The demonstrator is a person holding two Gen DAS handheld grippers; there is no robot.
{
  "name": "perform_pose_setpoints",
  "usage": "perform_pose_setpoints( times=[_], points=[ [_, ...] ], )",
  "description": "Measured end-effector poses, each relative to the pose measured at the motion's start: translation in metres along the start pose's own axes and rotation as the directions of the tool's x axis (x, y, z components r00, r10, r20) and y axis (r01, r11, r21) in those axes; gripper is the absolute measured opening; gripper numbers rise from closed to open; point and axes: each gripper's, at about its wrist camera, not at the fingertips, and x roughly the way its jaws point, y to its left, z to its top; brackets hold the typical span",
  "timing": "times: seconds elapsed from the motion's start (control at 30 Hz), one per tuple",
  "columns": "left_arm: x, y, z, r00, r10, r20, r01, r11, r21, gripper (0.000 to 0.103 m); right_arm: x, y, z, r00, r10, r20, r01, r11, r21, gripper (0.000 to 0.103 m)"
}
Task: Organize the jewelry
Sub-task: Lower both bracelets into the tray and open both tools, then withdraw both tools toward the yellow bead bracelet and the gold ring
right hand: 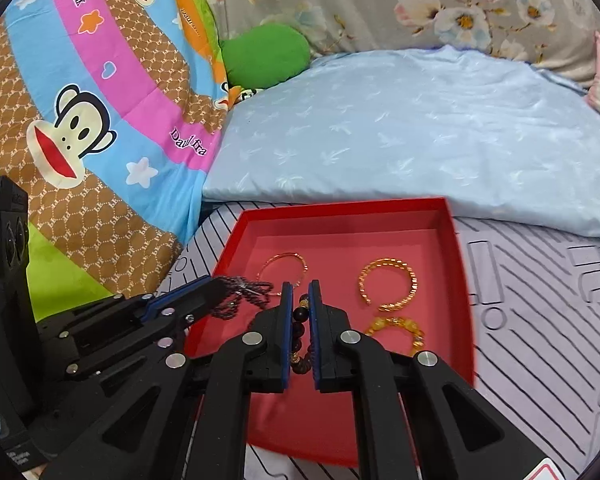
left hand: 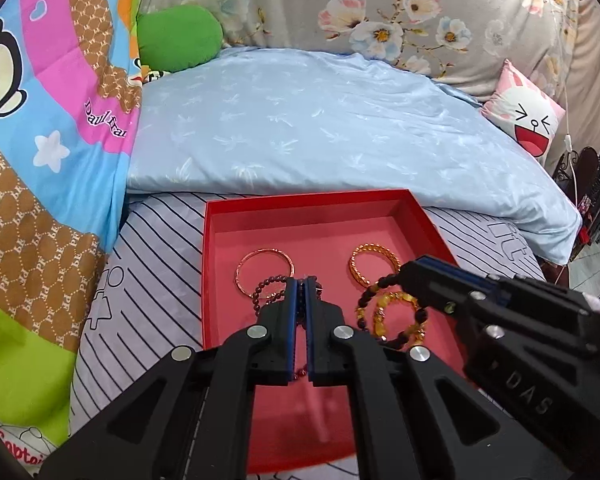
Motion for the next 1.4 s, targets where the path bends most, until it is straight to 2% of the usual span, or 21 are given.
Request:
perform_pose_setpoints(
  times=[0.07, 0.2, 0.4, 0.47, 0.53, 0.57, 0.6, 0.63, 0.97, 1.03, 1.17, 1.4],
  points=[
    [0.009, 0.002, 0.001, 1.0, 0.006, -0.009, -0.006, 1.0, -0.004, 0.003, 0.014, -0.005, 0.001, 1.0, 0.005, -0.022, -0.005, 1.0, 0.018, 0.007],
    [0.029, 0.004, 0.001, 0.999, 0.016, -0.033, -0.017, 1.0, -0.013, 0.003, 0.037, -0.017, -0.002, 0.997, -0.034, -0.065, 0.035, 0.999, 0.02, 0.008],
    [0.048, 0.006, -0.002, 0.998, 0.013, -0.056, -0.014, 1.0, -0.018, 0.004, 0.048, -0.028, -0.008, 0.991, -0.111, -0.081, 0.111, 0.994, -0.006, 0.009],
    [0.048, 0.005, -0.004, 0.999, 0.021, -0.042, -0.022, 1.0, -0.017, 0.005, 0.047, -0.031, -0.008, 0.989, -0.132, -0.072, 0.131, 0.991, -0.015, 0.012],
    [0.048, 0.004, -0.005, 0.999, 0.03, -0.036, -0.03, 0.999, -0.012, 0.014, 0.045, -0.032, -0.008, 0.988, -0.141, -0.066, 0.14, 0.99, -0.019, 0.016],
    [0.048, 0.004, -0.005, 0.999, 0.034, -0.032, -0.035, 0.999, -0.013, 0.024, 0.043, -0.033, -0.008, 0.988, -0.143, -0.061, 0.142, 0.99, -0.019, 0.018],
    [0.046, 0.003, -0.005, 0.999, 0.038, -0.023, -0.038, 0.999, -0.013, 0.03, 0.04, -0.032, -0.009, 0.988, -0.146, -0.053, 0.145, 0.989, -0.02, 0.023],
    [0.044, 0.003, -0.006, 0.999, 0.043, -0.015, -0.044, 0.999, -0.011, 0.031, 0.038, -0.032, -0.009, 0.988, -0.148, -0.048, 0.147, 0.989, -0.023, 0.026],
    [0.028, -0.006, -0.01, 0.998, 0.057, 0.006, -0.057, 0.998, 0.011, 0.031, 0.013, -0.019, -0.017, 0.987, -0.164, -0.002, 0.163, 0.985, -0.059, 0.027],
    [0.021, -0.008, -0.012, 0.998, 0.058, 0.01, -0.059, 0.998, 0.018, 0.031, 0.006, -0.017, -0.018, 0.986, -0.165, 0.006, 0.165, 0.984, -0.059, 0.031],
    [0.005, -0.011, -0.019, 0.999, 0.048, 0.018, -0.049, 0.999, 0.014, 0.031, -0.009, -0.013, -0.024, 0.987, -0.159, 0.018, 0.16, 0.986, -0.054, 0.032],
    [-0.028, -0.014, -0.038, 0.999, 0.039, 0.031, -0.04, 0.999, 0.014, 0.033, -0.043, -0.001, -0.049, 0.987, -0.161, 0.03, 0.162, 0.984, -0.073, 0.032]
  ],
)
